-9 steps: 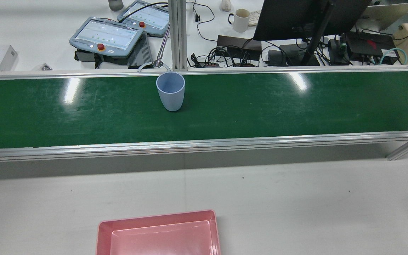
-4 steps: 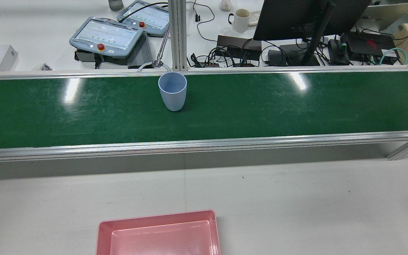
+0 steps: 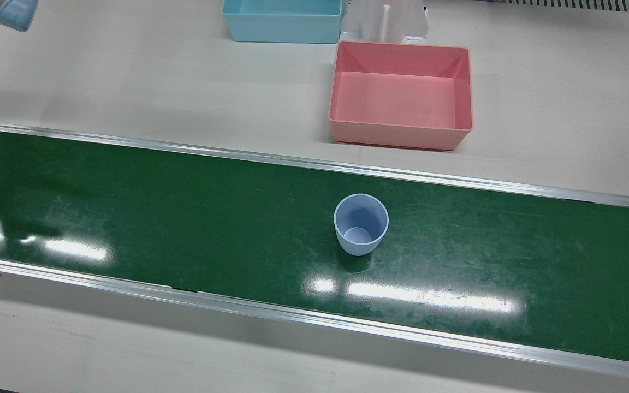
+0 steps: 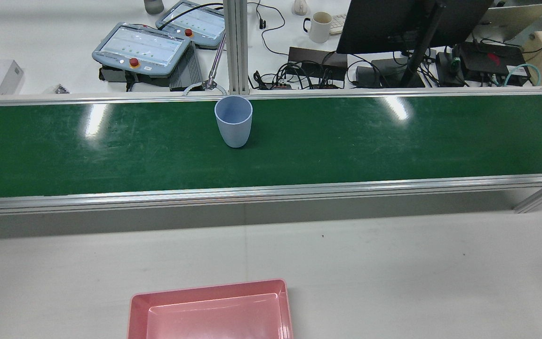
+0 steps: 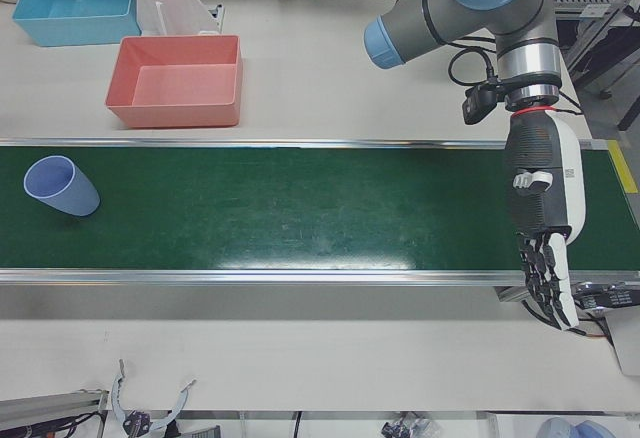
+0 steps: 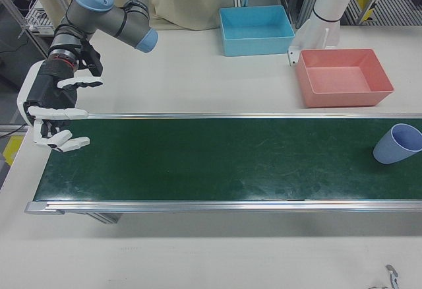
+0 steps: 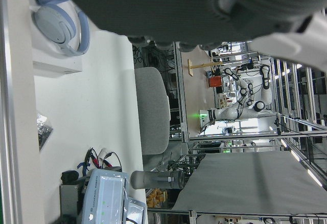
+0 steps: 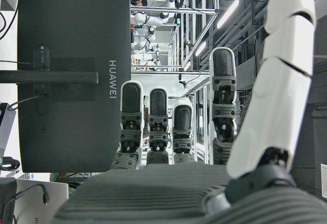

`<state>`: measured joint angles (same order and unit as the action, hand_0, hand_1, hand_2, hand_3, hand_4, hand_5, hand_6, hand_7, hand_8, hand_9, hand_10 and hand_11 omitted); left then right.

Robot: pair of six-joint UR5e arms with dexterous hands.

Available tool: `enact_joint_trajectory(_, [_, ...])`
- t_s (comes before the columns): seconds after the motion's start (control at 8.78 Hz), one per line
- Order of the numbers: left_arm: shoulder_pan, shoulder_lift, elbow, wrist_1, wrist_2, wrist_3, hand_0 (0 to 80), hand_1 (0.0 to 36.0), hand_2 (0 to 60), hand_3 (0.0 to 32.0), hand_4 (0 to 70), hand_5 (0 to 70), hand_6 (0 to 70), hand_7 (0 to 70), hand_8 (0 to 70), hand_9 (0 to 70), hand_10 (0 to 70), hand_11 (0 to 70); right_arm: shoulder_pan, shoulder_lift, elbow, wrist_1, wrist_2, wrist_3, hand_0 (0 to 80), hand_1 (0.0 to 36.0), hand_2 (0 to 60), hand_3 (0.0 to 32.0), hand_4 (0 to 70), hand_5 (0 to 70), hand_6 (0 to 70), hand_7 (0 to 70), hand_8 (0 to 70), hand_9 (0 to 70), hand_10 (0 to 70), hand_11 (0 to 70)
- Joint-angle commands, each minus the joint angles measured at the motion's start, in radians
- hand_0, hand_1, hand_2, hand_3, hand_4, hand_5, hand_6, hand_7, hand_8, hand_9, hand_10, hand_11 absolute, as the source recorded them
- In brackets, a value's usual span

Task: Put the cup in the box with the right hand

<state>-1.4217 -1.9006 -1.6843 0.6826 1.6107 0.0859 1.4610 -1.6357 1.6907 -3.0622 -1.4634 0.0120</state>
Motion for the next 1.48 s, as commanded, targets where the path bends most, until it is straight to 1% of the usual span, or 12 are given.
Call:
enact_joint_trajectory(0.0, [0.000,0.000,0.000,0.000,0.002,0.000,0.0,0.0,0.0,0.0,0.0,0.0,0.0,0.0,0.0,0.0,0.0,0.0,0.002,0.001,0.001,0.000,0.000,0.000,54.0,16.1,9.8,0.0,68.6,7.2,16.5,61.2,24.3,38.1,26.9,39.3])
enact_joint_trajectory(0.34, [0.000,0.000,0.000,0.000,0.000,0.000,0.0,0.0,0.0,0.0,0.0,0.0,0.0,0.0,0.0,0.0,0.0,0.0,0.002,-0.001,0.000,0.002,0.000,-0.003,53.9,15.9,8.8,0.0,67.4,7.3,16.2,60.0,24.1,37.7,27.0,39.5])
enact_joint_trajectory(0.68, [0.001,0.000,0.000,0.000,0.000,0.000,0.0,0.0,0.0,0.0,0.0,0.0,0.0,0.0,0.0,0.0,0.0,0.0,0.002,0.001,0.000,0.002,0.000,-0.003,54.0,15.8,8.8,0.0,68.6,7.4,16.7,61.7,24.9,39.1,28.4,41.3])
enact_joint_trajectory(0.8, [0.000,0.000,0.000,0.000,0.000,0.000,0.0,0.0,0.0,0.0,0.0,0.0,0.0,0.0,0.0,0.0,0.0,0.0,0.002,-0.001,0.001,0.003,0.000,-0.003,53.9,15.8,8.4,0.0,67.1,7.3,16.3,60.1,24.3,38.0,27.4,40.0])
enact_joint_trajectory(0.91, [0.000,0.000,0.000,0.000,0.000,0.000,0.0,0.0,0.0,0.0,0.0,0.0,0.0,0.0,0.0,0.0,0.0,0.0,0.002,-0.001,0.000,0.003,0.000,-0.003,53.7,15.7,8.5,0.0,66.4,7.4,16.2,59.5,24.2,37.9,27.7,40.5])
enact_joint_trajectory(1.37, [0.000,0.000,0.000,0.000,0.000,0.000,0.0,0.0,0.0,0.0,0.0,0.0,0.0,0.0,0.0,0.0,0.0,0.0,0.002,-0.001,0.000,0.003,0.000,-0.003,54.0,15.8,8.6,0.0,67.8,7.5,16.7,61.1,24.9,39.1,28.9,42.0])
